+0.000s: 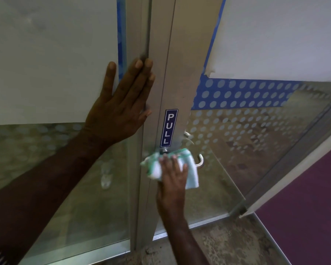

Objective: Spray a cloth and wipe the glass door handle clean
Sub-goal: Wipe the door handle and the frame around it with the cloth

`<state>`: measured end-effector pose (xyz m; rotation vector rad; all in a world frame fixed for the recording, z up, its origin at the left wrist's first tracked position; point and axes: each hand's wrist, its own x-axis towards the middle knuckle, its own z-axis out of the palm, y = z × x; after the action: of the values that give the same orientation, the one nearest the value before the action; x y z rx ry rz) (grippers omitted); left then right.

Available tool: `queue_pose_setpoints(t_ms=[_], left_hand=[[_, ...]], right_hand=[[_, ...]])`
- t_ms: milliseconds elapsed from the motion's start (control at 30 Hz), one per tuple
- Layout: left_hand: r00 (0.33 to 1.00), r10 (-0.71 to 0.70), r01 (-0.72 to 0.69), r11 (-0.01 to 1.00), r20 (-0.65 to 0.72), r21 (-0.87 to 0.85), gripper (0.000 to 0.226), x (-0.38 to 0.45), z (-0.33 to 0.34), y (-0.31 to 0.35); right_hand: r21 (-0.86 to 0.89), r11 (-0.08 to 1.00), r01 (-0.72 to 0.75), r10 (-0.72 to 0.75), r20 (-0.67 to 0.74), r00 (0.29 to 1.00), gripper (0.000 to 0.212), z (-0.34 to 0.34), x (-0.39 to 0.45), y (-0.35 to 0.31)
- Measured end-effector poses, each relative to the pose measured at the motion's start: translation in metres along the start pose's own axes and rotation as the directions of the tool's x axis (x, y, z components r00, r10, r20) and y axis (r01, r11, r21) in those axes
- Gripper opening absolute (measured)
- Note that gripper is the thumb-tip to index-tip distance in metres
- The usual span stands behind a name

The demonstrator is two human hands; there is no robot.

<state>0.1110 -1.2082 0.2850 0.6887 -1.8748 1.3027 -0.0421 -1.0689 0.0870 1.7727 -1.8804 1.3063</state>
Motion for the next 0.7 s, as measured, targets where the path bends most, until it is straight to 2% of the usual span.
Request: queue_pose_setpoints(t_ms=[100, 167, 300, 400, 433, 500, 567, 700], left_hand=[[1.000, 0.006, -0.007, 0.999, -0.004, -0.031, 0.070, -0.001, -0.003, -0.001], [1.000, 0.007, -0.007, 0.999, -0.004, -0.039, 0.070, 0.000, -0.003, -0.001], [1.000, -0.001, 0.001, 1.000, -0.012, -0.011, 0.071, 0.000, 0.000, -0.001], [1.000, -0.010, 0.010, 1.000, -0.006, -0.008, 0.071, 0.000, -0.001, 0.000], [1.000, -0.011, 0.011, 1.000, -0.004, -0.008, 0.072, 0.000, -0.001, 0.000], [1.000, -0.013, 0.013, 1.000, -0.004, -0.006, 0.071, 0.000, -0.002, 0.001], [1.000, -0.008, 0.008, 1.000, -0.014, -0.023, 0.071, 0.000, -0.001, 0.000], [1.000, -0.008, 0.008, 1.000, -0.018, -0.005, 0.072, -0.002, 0.002, 0.000]], right_hand=[[-0.145, 0.971, 0.191, -0.177, 0.104, 0.979, 0.071, 0.005, -0.011, 0.000], [-0.233, 0.947, 0.221, -0.203, 0.100, 0.974, 0.072, -0.008, -0.008, 0.022], [-0.170, 0.985, -0.001, -0.007, -0.048, 0.999, 0.054, -0.038, 0.004, 0.056], [-0.123, 0.990, -0.068, 0.059, -0.072, 0.996, 0.057, -0.038, 0.007, 0.048], [-0.129, 0.991, -0.046, 0.040, -0.047, 0.998, 0.061, -0.033, 0.007, 0.040], [-0.188, 0.978, 0.092, -0.084, 0.049, 0.995, 0.070, -0.018, 0.007, 0.023], [-0.284, 0.933, 0.221, -0.194, 0.121, 0.974, 0.069, -0.007, 0.007, 0.016], [-0.415, 0.861, 0.293, -0.241, 0.175, 0.955, 0.069, -0.016, 0.012, 0.029]])
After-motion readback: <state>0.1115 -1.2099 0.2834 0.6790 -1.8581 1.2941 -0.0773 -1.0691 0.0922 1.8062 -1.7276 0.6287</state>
